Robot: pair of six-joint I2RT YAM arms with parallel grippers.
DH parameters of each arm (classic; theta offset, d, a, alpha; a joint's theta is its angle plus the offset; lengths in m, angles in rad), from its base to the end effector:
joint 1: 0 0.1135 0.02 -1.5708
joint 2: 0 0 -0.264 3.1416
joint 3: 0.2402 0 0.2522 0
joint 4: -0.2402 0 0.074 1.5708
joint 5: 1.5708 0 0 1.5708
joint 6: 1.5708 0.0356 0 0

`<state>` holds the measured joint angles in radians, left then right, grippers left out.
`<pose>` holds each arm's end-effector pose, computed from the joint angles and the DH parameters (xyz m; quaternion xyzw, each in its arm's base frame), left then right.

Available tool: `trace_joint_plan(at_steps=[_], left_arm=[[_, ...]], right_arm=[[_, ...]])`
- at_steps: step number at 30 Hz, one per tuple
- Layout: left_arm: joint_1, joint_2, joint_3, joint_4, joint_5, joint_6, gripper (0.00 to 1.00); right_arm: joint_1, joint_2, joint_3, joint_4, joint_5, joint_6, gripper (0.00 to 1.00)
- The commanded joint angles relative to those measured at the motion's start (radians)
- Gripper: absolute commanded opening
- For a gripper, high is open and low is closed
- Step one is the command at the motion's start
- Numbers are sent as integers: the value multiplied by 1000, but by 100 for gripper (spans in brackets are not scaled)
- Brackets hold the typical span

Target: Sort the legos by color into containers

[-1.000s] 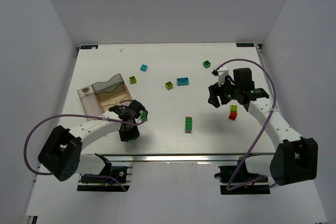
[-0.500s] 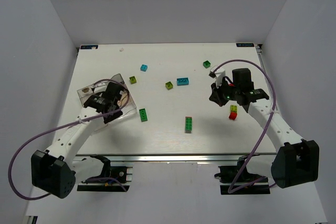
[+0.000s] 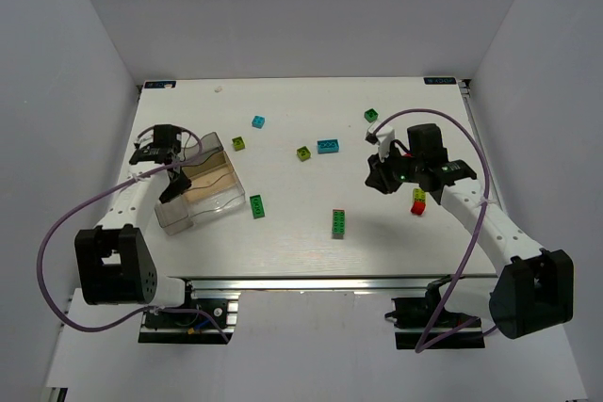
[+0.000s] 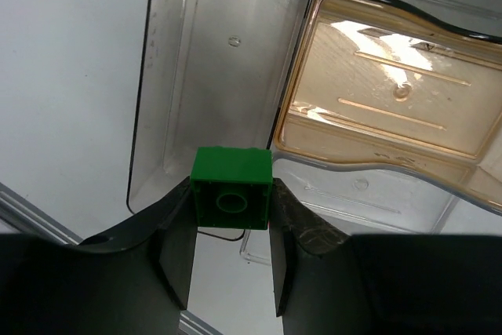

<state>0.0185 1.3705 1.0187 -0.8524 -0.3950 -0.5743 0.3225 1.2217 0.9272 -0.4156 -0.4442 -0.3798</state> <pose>0.2561 0.0184 0.2444 -0.3158 0.9116 0.1365 0.2248 0.2437 0.0976 0.2787 -0.3912 0.8008 0.1885 0.4125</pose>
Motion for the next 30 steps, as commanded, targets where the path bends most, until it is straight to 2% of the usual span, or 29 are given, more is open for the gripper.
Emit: trace_joint_plan(at_steps=[1, 4, 7, 10, 13, 14, 16, 17, 19, 20, 21, 23, 24, 25, 26, 27, 29, 30], left_arm=[[21, 12, 12, 44, 54, 37, 34], [44, 15, 11, 41, 59, 34, 56], [54, 7, 30, 26, 55, 36, 67], [54, -1, 44, 13, 56, 24, 71], [54, -22, 52, 10, 80, 21, 69], [54, -34, 52, 18, 126, 24, 51], [35, -85, 37, 74, 206, 43, 9], [35, -105, 26, 110, 346, 57, 0], [23, -138, -21, 203, 515, 62, 0], [5, -143, -35, 231, 581, 62, 0], [-9, -145, -45, 258, 675, 59, 0], [-69, -133, -57, 274, 746, 56, 6], [-96, -123, -57, 271, 778, 57, 18], [-127, -116, -49, 263, 782, 59, 25], [-158, -102, -46, 253, 777, 57, 33], [-220, -93, -43, 240, 762, 54, 43], [-285, -74, -13, 207, 711, 34, 51], [-343, -67, -2, 197, 665, 30, 59]], right_arm=[[7, -7, 5, 31, -4, 7, 30], [10, -1, 4, 34, -1, 2, 35], [15, 15, 7, 34, 2, -2, 37], [18, 28, 10, 38, -2, 7, 39], [20, 30, 10, 47, -1, 16, 39], [20, 30, 10, 49, 4, 19, 39], [13, 41, 10, 63, 27, 51, 36], [13, 45, 12, 67, 29, 65, 26], [12, 59, 10, 86, 50, 117, 11], [9, 61, 9, 95, 52, 131, 0], [9, 62, 9, 98, 50, 154, 0], [9, 68, 13, 113, 51, 180, 0], [9, 79, 18, 115, 61, 192, 5], [4, 88, 22, 116, 73, 225, 16], [4, 97, 35, 116, 85, 238, 32], [1, 113, 42, 116, 105, 251, 37], [-16, 125, 58, 121, 120, 277, 50], [-20, 133, 65, 120, 118, 279, 52]])
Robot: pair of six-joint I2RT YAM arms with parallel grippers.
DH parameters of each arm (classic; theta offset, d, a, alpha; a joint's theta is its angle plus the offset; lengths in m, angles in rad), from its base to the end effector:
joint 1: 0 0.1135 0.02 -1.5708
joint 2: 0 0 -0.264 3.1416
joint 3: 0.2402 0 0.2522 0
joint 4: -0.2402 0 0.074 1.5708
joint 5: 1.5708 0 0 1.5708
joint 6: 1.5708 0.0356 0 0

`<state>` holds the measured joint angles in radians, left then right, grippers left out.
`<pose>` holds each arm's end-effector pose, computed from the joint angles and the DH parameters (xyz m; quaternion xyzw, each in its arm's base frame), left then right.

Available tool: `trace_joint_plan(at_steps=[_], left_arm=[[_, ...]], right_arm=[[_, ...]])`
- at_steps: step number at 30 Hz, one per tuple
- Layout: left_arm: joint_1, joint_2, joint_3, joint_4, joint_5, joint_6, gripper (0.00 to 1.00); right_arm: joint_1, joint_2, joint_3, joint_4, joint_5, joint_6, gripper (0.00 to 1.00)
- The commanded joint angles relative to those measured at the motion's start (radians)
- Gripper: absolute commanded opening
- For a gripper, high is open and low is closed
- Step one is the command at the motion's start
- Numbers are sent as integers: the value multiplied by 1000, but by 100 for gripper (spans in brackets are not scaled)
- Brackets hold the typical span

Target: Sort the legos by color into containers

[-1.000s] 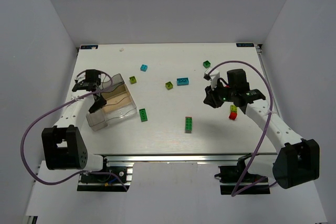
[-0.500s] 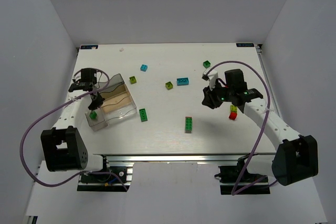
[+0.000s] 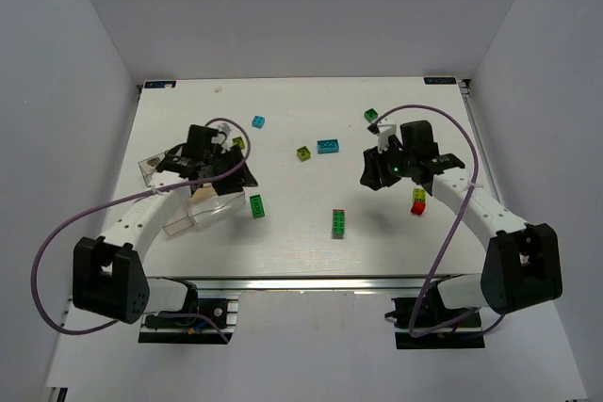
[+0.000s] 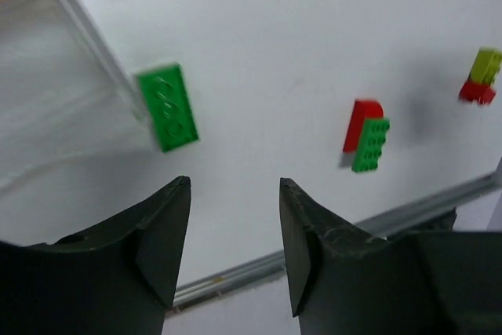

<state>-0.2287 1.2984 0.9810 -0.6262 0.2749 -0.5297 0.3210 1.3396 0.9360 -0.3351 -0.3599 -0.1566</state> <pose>0.2549 -0.0693 0.2607 -0.0995 0.9379 -0.2342 0.2356 0.2690 0.1027 0.2572 -0.2831 0.8573 0.1958 0.3828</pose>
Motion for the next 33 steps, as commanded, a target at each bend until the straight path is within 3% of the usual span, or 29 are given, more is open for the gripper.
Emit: trace_joint_plan(at_steps=[1, 3, 4, 8, 14, 17, 25, 33], left_arm=[[-124, 13, 50, -41, -35, -30, 59], [-204, 47, 85, -87, -103, -49, 61], [-228, 61, 94, -105, -177, -68, 71], [-357, 174, 140, -191, -359, -136, 72], [-443, 301, 194, -291, -629, -223, 75], [-463, 355, 203, -265, -680, -222, 81], [-483, 463, 217, -201, -793, -228, 81], [-483, 518, 182, -98, -766, -188, 71]], right_arm=[[-28, 20, 63, 36, 29, 58, 54], [-33, 29, 75, 27, 13, 68, 58], [-40, 32, 78, 21, 9, 71, 58], [-56, 29, 69, 16, -2, 80, 59], [-74, 9, 53, 13, -1, 77, 59], [-80, 1, 46, 13, -4, 77, 59], [-102, -3, 46, 16, -14, 81, 59], [-115, -2, 52, 13, -19, 81, 59]])
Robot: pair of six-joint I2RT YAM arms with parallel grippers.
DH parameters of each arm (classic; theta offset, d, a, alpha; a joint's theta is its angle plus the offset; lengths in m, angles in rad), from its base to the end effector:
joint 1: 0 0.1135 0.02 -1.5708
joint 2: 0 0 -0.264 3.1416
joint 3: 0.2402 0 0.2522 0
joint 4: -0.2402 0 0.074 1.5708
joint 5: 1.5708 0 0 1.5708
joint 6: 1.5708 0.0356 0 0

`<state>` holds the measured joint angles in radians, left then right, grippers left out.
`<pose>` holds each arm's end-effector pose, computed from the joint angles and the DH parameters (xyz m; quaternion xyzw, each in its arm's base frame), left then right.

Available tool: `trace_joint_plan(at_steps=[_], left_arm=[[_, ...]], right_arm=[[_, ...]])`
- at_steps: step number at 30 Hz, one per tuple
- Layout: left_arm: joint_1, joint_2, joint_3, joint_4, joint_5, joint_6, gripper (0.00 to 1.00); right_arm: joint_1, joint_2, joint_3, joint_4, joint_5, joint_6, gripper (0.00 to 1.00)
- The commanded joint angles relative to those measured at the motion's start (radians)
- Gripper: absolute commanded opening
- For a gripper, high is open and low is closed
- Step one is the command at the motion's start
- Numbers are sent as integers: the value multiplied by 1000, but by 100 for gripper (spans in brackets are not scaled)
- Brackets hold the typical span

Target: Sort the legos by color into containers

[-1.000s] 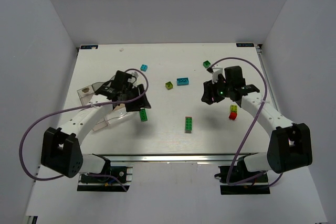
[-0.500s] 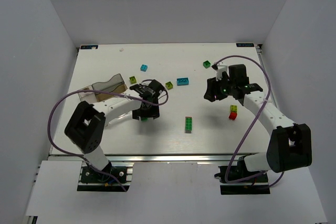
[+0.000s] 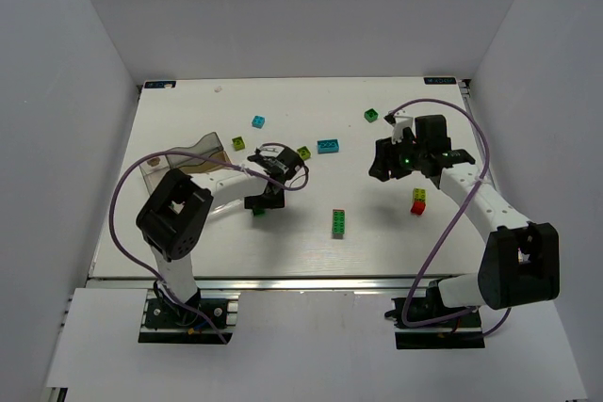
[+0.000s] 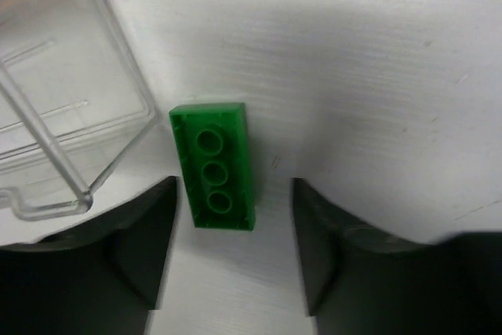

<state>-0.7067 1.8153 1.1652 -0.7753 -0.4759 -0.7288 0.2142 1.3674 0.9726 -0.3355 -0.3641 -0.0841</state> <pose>0.2620 -0.2022 0.1646 -0.0278 0.9690 0.1307 0.2078 0.2863 0.0753 0.2617 -0.2065 0.8770 0.1910 0.3897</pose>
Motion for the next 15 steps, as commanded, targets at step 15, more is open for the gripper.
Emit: trace_joint_plan(at_steps=[15], left_arm=[[-5, -88, -140, 203, 149, 39, 28]], right_arm=[[-30, -25, 20, 12, -27, 15, 57]])
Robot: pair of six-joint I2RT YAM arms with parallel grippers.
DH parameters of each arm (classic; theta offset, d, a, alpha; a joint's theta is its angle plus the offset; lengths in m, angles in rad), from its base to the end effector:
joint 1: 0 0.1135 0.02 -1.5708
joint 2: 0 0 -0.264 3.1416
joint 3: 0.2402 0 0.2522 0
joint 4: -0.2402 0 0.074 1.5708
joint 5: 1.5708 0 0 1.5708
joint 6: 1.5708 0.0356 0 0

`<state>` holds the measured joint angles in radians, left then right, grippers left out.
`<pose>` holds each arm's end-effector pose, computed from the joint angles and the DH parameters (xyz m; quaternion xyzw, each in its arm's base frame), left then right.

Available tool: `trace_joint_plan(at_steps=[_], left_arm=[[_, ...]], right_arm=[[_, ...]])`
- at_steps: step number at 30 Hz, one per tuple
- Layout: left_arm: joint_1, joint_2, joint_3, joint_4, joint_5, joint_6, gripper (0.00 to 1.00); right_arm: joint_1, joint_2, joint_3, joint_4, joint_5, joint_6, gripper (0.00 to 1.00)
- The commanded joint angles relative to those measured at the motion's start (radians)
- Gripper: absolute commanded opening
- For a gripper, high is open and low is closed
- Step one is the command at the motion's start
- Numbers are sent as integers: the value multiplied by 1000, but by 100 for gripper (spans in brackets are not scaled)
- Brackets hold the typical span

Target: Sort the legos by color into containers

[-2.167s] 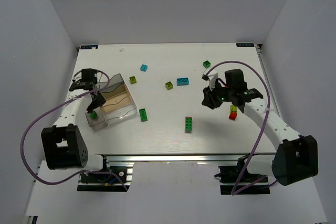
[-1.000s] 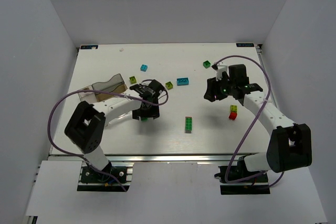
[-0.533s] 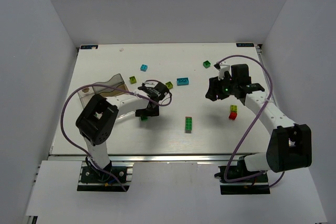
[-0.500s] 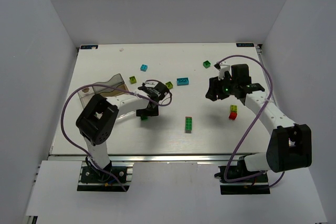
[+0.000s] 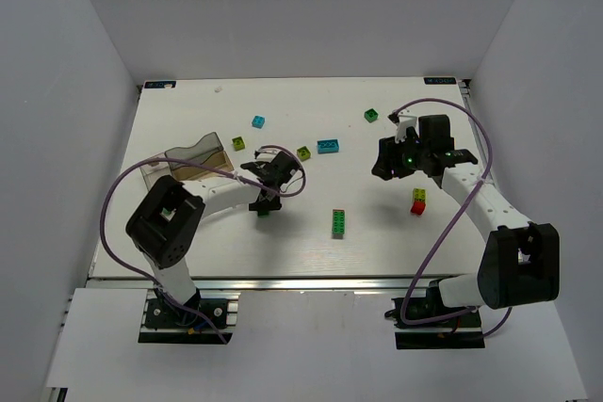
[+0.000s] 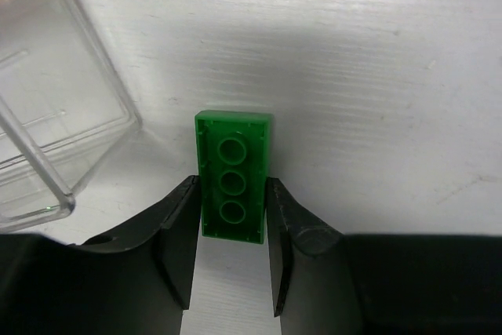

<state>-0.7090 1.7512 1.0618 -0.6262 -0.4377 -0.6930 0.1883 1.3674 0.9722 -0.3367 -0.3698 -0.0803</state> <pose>0.2537 -0.1978 0.1609 -0.0199 0.9684 0.0844 0.2338 0.2880 0.0680 0.2615 -0.1944 0.8796 0.1893 0.3907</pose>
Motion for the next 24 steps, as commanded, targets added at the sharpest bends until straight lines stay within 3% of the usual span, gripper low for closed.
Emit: trace_joint_plan(at_steps=[1, 3, 8, 15, 19, 24], left_arm=[[-3, -30, -36, 59, 120, 6, 23], [-3, -62, -28, 66, 139, 9, 16], [23, -189, 29, 33, 99, -11, 14], [101, -341, 35, -140, -56, -48, 7], [276, -453, -11, -207, -91, -53, 4], [449, -481, -16, -260, -105, -16, 5]], right_arm=[[-9, -22, 23, 11, -21, 11, 57], [-9, -24, 26, 10, -21, 8, 57], [-10, -25, 26, 7, -26, 5, 57], [-12, -28, 22, 13, -35, 2, 56], [2, -21, 43, -39, -107, -90, 53], [54, 28, 98, -131, -116, -188, 51]])
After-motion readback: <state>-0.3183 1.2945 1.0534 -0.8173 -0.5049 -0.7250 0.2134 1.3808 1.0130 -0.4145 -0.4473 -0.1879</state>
